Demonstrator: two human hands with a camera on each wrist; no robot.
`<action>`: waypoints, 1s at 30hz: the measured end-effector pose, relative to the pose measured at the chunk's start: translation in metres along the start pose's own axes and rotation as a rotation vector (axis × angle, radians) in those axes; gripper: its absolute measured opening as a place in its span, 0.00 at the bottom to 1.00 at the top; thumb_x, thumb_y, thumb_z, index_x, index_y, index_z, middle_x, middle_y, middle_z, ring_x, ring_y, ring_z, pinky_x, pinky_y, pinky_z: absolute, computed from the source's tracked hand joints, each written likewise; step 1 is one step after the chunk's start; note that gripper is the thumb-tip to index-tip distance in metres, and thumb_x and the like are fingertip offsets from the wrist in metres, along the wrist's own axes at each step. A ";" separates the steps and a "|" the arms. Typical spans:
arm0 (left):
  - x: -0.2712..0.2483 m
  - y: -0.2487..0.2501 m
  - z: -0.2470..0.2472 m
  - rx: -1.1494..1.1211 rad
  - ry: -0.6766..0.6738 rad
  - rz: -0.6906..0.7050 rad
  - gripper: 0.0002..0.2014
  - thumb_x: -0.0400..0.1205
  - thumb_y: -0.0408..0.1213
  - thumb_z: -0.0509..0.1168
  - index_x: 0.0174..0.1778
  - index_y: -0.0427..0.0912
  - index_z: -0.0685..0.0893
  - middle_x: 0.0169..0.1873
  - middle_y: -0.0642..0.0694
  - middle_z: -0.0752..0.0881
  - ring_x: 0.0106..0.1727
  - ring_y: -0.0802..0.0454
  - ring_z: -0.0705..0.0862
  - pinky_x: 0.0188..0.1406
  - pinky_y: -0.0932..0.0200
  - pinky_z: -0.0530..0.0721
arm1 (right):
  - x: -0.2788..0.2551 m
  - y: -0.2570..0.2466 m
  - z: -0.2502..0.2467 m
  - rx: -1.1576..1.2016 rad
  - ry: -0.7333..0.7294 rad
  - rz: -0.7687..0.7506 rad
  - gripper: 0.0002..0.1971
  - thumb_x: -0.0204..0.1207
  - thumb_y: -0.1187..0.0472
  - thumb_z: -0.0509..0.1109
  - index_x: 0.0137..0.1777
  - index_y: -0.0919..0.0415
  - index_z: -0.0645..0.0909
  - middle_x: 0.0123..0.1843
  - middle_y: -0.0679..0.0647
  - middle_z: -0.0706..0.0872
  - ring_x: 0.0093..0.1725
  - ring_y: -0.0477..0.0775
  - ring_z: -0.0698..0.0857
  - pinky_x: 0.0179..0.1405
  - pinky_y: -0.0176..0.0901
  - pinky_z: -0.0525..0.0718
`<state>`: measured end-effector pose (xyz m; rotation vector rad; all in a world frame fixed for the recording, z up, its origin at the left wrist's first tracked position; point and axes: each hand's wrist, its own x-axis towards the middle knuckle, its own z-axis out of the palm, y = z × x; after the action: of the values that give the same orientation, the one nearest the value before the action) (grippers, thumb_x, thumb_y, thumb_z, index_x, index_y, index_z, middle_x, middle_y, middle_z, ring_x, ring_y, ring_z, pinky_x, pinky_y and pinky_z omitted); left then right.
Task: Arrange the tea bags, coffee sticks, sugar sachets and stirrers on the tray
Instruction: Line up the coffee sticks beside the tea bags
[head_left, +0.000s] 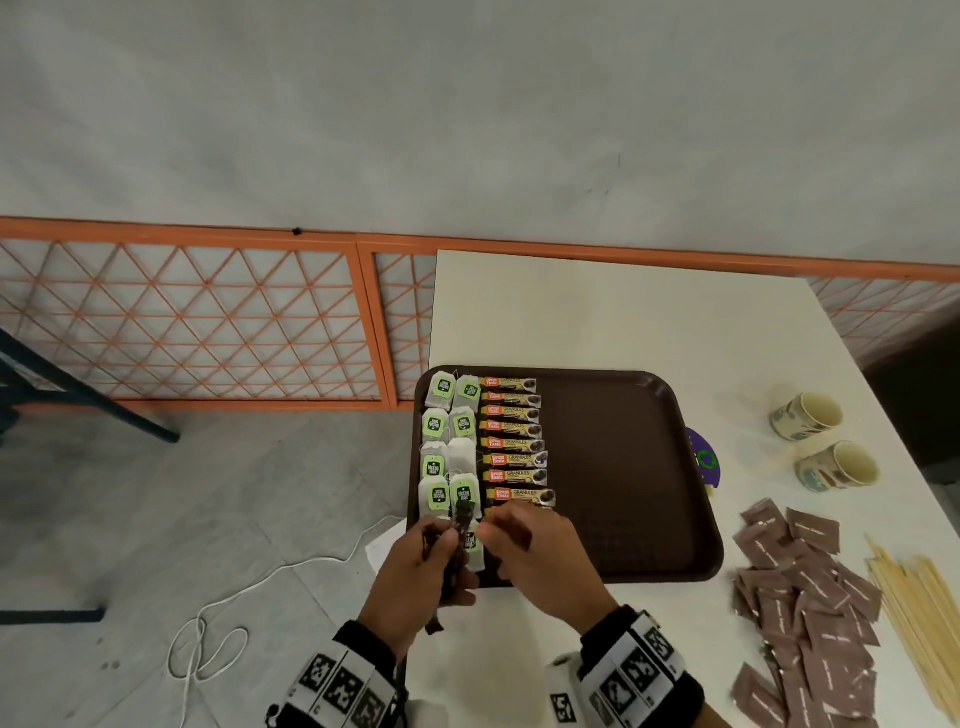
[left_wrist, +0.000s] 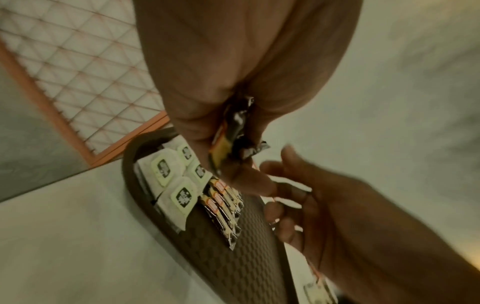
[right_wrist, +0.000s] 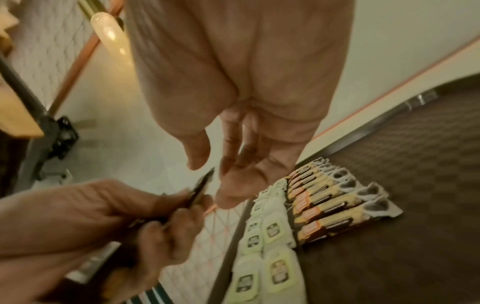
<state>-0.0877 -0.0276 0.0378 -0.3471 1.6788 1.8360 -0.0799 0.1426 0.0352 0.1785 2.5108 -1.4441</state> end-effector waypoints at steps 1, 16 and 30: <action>0.000 0.001 0.006 0.052 -0.016 0.017 0.08 0.90 0.32 0.55 0.55 0.34 0.79 0.34 0.39 0.85 0.36 0.44 0.87 0.38 0.48 0.90 | -0.002 -0.003 0.000 0.041 0.002 0.024 0.09 0.78 0.49 0.72 0.47 0.54 0.84 0.37 0.49 0.88 0.33 0.46 0.86 0.32 0.33 0.83; -0.014 0.001 0.062 -0.099 -0.008 -0.030 0.08 0.86 0.32 0.62 0.52 0.33 0.84 0.30 0.45 0.81 0.20 0.57 0.66 0.17 0.65 0.61 | -0.035 0.021 -0.084 0.824 -0.156 0.212 0.15 0.79 0.56 0.69 0.56 0.68 0.85 0.42 0.63 0.87 0.39 0.57 0.87 0.39 0.41 0.84; 0.002 -0.005 0.069 0.348 0.364 0.245 0.05 0.78 0.32 0.73 0.43 0.47 0.90 0.42 0.56 0.90 0.47 0.62 0.86 0.48 0.67 0.82 | -0.027 0.053 -0.090 0.502 -0.090 0.269 0.05 0.77 0.67 0.74 0.52 0.66 0.86 0.39 0.60 0.91 0.37 0.52 0.88 0.41 0.40 0.86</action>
<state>-0.0715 0.0400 0.0435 -0.3539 2.3394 1.6718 -0.0555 0.2469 0.0417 0.5023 1.9197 -1.8786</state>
